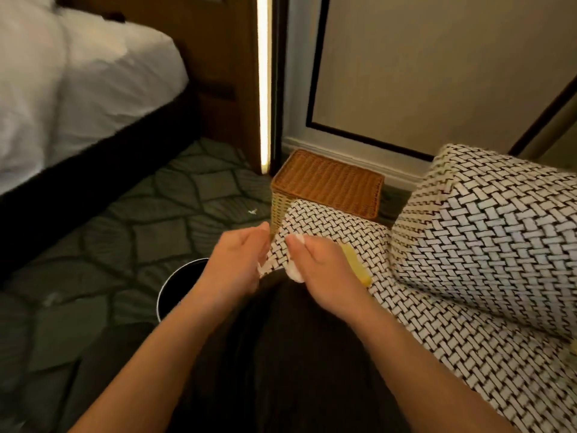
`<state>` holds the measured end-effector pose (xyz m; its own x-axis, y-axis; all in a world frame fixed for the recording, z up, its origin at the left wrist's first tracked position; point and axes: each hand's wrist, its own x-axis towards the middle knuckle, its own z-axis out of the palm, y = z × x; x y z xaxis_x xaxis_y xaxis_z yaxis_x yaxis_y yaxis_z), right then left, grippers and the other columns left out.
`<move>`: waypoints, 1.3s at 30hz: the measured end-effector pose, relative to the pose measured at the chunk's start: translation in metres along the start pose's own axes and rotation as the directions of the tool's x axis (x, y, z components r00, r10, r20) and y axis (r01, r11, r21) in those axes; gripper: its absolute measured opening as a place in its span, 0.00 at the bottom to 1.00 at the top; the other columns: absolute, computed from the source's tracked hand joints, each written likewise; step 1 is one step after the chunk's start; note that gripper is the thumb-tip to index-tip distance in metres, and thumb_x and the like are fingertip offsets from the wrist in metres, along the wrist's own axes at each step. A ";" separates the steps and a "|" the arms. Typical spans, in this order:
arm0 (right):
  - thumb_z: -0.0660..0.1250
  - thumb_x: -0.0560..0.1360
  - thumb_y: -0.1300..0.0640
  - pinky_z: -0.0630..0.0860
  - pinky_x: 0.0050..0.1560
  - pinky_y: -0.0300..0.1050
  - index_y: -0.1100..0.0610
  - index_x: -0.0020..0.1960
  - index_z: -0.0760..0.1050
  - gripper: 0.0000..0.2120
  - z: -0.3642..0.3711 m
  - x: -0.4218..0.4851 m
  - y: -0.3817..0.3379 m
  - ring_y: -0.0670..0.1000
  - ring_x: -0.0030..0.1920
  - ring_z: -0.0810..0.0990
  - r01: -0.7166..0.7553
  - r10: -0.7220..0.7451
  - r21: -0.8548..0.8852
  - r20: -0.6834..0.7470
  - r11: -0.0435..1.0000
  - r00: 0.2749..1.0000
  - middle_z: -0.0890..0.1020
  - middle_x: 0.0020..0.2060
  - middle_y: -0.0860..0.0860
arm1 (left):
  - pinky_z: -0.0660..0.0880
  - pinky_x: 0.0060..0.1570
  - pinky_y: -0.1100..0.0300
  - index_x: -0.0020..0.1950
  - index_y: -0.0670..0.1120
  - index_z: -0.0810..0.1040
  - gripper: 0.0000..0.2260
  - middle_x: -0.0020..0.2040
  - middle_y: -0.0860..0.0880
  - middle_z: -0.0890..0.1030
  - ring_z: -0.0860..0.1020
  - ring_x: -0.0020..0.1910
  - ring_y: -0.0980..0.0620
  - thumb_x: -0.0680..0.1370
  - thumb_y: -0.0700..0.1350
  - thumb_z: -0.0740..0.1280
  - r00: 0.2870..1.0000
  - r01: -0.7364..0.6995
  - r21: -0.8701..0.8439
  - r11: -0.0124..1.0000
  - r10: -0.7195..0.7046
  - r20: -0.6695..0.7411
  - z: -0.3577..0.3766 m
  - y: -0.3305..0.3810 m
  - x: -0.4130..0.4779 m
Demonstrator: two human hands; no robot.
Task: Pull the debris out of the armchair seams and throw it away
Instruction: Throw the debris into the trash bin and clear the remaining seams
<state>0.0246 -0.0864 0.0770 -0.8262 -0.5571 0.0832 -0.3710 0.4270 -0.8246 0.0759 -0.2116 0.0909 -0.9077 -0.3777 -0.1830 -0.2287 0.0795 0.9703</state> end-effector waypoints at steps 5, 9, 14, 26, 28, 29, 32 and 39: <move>0.53 0.81 0.49 0.65 0.36 0.47 0.50 0.28 0.63 0.22 0.056 0.043 -0.015 0.50 0.31 0.69 0.040 -0.020 -0.177 0.113 0.983 0.993 0.69 0.26 0.47 | 0.56 0.20 0.67 0.27 0.46 0.62 0.21 0.21 0.54 0.60 0.58 0.18 0.58 0.80 0.45 0.57 0.986 0.010 0.037 0.999 -0.004 -0.165 -0.045 -0.028 0.019; 0.52 0.81 0.48 0.71 0.46 0.53 0.54 0.34 0.69 0.20 0.095 0.074 -0.003 0.59 0.45 0.77 0.016 0.039 -0.250 0.215 0.968 0.976 0.78 0.37 0.55 | 0.55 0.26 0.62 0.29 0.46 0.62 0.19 0.23 0.53 0.59 0.58 0.22 0.56 0.80 0.44 0.57 0.974 0.028 0.069 0.997 -0.011 -0.228 -0.069 -0.059 0.038; 0.50 0.81 0.47 0.70 0.47 0.50 0.59 0.48 0.76 0.21 0.139 0.108 0.017 0.61 0.50 0.77 0.020 0.128 -0.407 0.333 0.913 0.934 0.80 0.47 0.59 | 0.56 0.27 0.61 0.27 0.46 0.62 0.20 0.21 0.55 0.61 0.60 0.24 0.54 0.80 0.42 0.57 0.942 0.123 0.029 0.992 -0.107 -0.318 -0.093 -0.107 0.063; 0.56 0.79 0.54 0.72 0.61 0.54 0.60 0.66 0.67 0.18 0.200 0.148 0.052 0.60 0.61 0.74 -0.336 0.475 -0.351 0.466 0.874 0.747 0.73 0.63 0.60 | 0.66 0.56 0.56 0.64 0.38 0.69 0.15 0.64 0.39 0.73 0.71 0.62 0.42 0.81 0.44 0.52 0.876 0.466 0.268 0.844 -0.396 -0.276 -0.126 -0.182 0.117; 0.57 0.80 0.53 0.69 0.63 0.50 0.58 0.72 0.60 0.23 0.202 0.149 0.054 0.59 0.65 0.70 -0.343 0.488 -0.359 0.493 0.868 0.720 0.69 0.68 0.58 | 0.67 0.57 0.57 0.64 0.38 0.70 0.16 0.64 0.39 0.73 0.71 0.61 0.43 0.81 0.44 0.52 0.885 0.456 0.298 0.839 -0.395 -0.245 -0.128 -0.185 0.120; 0.57 0.80 0.54 0.68 0.63 0.48 0.58 0.73 0.59 0.24 0.203 0.150 0.055 0.58 0.67 0.68 -0.331 0.488 -0.375 0.489 0.866 0.723 0.67 0.69 0.57 | 0.67 0.58 0.56 0.64 0.38 0.71 0.16 0.63 0.39 0.74 0.72 0.61 0.43 0.81 0.44 0.53 0.889 0.450 0.299 0.842 -0.389 -0.241 -0.128 -0.186 0.121; 0.58 0.80 0.56 0.67 0.62 0.45 0.58 0.72 0.61 0.22 0.201 0.152 0.057 0.57 0.67 0.69 -0.306 0.471 -0.392 0.450 0.868 0.759 0.68 0.69 0.57 | 0.68 0.56 0.59 0.65 0.40 0.72 0.15 0.63 0.41 0.74 0.73 0.58 0.46 0.81 0.42 0.53 0.905 0.417 0.294 0.860 -0.363 -0.221 -0.127 -0.183 0.120; 0.58 0.79 0.59 0.71 0.56 0.45 0.58 0.62 0.74 0.13 0.178 0.144 0.043 0.56 0.60 0.74 -0.228 0.425 -0.431 0.447 0.873 0.787 0.75 0.62 0.57 | 0.68 0.51 0.58 0.53 0.42 0.76 0.10 0.51 0.44 0.77 0.72 0.49 0.50 0.80 0.41 0.56 0.917 0.379 0.265 0.887 -0.321 -0.235 -0.122 -0.177 0.105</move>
<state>-0.0348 -0.2747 -0.0463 -0.6187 -0.5750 -0.5354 -0.3186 0.8065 -0.4980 0.0636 -0.3781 -0.0807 -0.6763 -0.5891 -0.4422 -0.6397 0.1720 0.7492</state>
